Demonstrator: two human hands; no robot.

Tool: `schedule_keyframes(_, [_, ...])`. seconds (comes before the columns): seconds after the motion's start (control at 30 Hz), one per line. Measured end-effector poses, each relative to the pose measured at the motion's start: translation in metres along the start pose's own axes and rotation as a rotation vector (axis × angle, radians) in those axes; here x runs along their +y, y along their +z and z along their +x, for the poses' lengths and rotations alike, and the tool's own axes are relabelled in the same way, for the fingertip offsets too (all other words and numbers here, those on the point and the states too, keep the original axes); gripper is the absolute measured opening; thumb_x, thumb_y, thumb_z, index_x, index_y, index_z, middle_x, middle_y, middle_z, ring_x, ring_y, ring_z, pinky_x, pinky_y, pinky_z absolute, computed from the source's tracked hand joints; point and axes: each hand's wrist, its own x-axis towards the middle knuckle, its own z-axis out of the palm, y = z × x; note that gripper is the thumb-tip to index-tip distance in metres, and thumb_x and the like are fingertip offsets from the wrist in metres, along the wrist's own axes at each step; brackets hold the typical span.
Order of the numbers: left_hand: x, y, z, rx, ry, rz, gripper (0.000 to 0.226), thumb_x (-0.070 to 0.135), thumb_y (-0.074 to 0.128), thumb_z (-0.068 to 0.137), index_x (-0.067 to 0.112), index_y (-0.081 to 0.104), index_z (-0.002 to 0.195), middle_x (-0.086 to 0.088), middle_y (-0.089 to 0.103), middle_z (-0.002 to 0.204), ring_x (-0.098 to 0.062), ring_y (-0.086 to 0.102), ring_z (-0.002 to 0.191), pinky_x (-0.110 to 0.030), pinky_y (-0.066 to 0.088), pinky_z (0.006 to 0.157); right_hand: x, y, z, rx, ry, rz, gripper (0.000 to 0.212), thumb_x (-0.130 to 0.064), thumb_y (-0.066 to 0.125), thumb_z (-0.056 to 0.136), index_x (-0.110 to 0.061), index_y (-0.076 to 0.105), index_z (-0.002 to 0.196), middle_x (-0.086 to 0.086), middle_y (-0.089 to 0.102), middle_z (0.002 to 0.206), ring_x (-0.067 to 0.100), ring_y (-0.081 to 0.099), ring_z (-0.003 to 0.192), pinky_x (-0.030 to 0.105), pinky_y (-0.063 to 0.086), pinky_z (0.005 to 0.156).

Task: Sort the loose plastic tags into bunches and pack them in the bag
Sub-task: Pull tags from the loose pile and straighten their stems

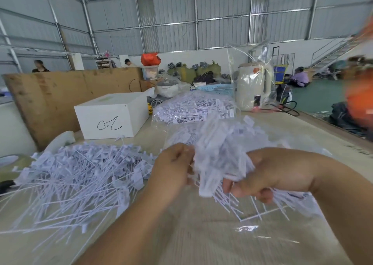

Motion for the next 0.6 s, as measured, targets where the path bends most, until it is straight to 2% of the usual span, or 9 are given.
schedule_keyframes(0.07, [0.007, -0.006, 0.000, 0.030, -0.043, -0.110, 0.034, 0.012, 0.051, 0.098, 0.011, 0.064, 0.067, 0.003, 0.064, 0.058, -0.006, 0.059, 0.048, -0.016, 0.044, 0.043, 0.002, 0.003, 0.005, 0.051, 0.128, -0.283, 0.020, -0.029, 0.072, 0.077, -0.010, 0.067, 0.083, 0.001, 0.056, 0.064, 0.016, 0.047, 0.053, 0.022, 0.043, 0.051])
schedule_keyframes(0.17, [0.014, -0.008, -0.002, 0.021, -0.021, -0.190, 0.044, 0.036, 0.048, 0.100, 0.024, 0.069, 0.063, 0.006, 0.065, 0.060, -0.005, 0.059, 0.052, -0.013, 0.043, 0.048, 0.007, 0.010, 0.019, 0.248, 0.223, -0.569, 0.023, -0.028, 0.069, 0.084, -0.020, 0.057, 0.066, -0.008, 0.052, 0.055, 0.008, 0.048, 0.049, 0.022, 0.039, 0.051])
schedule_keyframes(0.27, [0.015, -0.006, -0.007, 0.094, 0.181, -0.036, 0.040, 0.035, 0.048, 0.101, 0.022, 0.065, 0.066, 0.012, 0.061, 0.059, 0.001, 0.053, 0.054, -0.008, 0.038, 0.052, 0.012, 0.025, 0.036, 0.321, 0.211, -0.551, 0.017, -0.021, 0.066, 0.086, -0.020, 0.057, 0.071, -0.006, 0.054, 0.064, 0.009, 0.051, 0.055, 0.024, 0.041, 0.056])
schedule_keyframes(0.37, [0.017, -0.009, -0.010, 0.184, 0.394, 0.070, 0.035, 0.032, 0.048, 0.101, 0.024, 0.062, 0.070, 0.011, 0.060, 0.063, 0.003, 0.050, 0.055, -0.007, 0.037, 0.053, 0.016, 0.031, 0.048, 0.357, 0.281, -0.526, 0.007, -0.018, 0.064, 0.085, -0.011, 0.064, 0.086, -0.001, 0.057, 0.072, 0.014, 0.054, 0.062, 0.024, 0.041, 0.056])
schedule_keyframes(0.43, [0.019, -0.011, -0.012, 0.250, 0.483, 0.126, 0.030, 0.034, 0.047, 0.098, 0.026, 0.063, 0.074, 0.016, 0.062, 0.070, 0.006, 0.053, 0.059, -0.005, 0.038, 0.057, 0.016, 0.030, 0.051, 0.429, 0.348, -0.519, 0.014, -0.017, 0.064, 0.085, -0.010, 0.065, 0.097, 0.002, 0.062, 0.082, 0.015, 0.058, 0.067, 0.023, 0.040, 0.053])
schedule_keyframes(0.5, [0.021, -0.010, -0.014, 0.247, 0.522, 0.154, 0.029, 0.034, 0.046, 0.097, 0.026, 0.062, 0.074, 0.019, 0.063, 0.071, 0.006, 0.057, 0.066, -0.005, 0.039, 0.060, 0.013, 0.030, 0.051, 0.476, 0.362, -0.486, 0.020, -0.017, 0.067, 0.084, -0.010, 0.063, 0.103, 0.006, 0.065, 0.094, 0.017, 0.063, 0.076, 0.022, 0.042, 0.053])
schedule_keyframes(0.57, [0.021, -0.008, -0.014, 0.219, 0.557, 0.213, 0.034, 0.035, 0.045, 0.097, 0.018, 0.062, 0.073, 0.012, 0.061, 0.066, -0.003, 0.058, 0.066, -0.014, 0.042, 0.060, 0.007, 0.032, 0.049, 0.443, 0.317, -0.386, 0.026, -0.022, 0.074, 0.080, -0.011, 0.062, 0.101, 0.007, 0.065, 0.096, 0.018, 0.066, 0.081, 0.026, 0.048, 0.060])
schedule_keyframes(0.6, [0.020, -0.009, -0.014, 0.229, 0.587, 0.265, 0.039, 0.036, 0.045, 0.098, 0.012, 0.062, 0.073, 0.006, 0.060, 0.065, -0.009, 0.057, 0.065, -0.023, 0.043, 0.060, 0.003, 0.032, 0.048, 0.410, 0.282, -0.333, 0.025, -0.025, 0.075, 0.080, -0.012, 0.061, 0.095, 0.005, 0.063, 0.089, 0.017, 0.066, 0.077, 0.029, 0.049, 0.063])
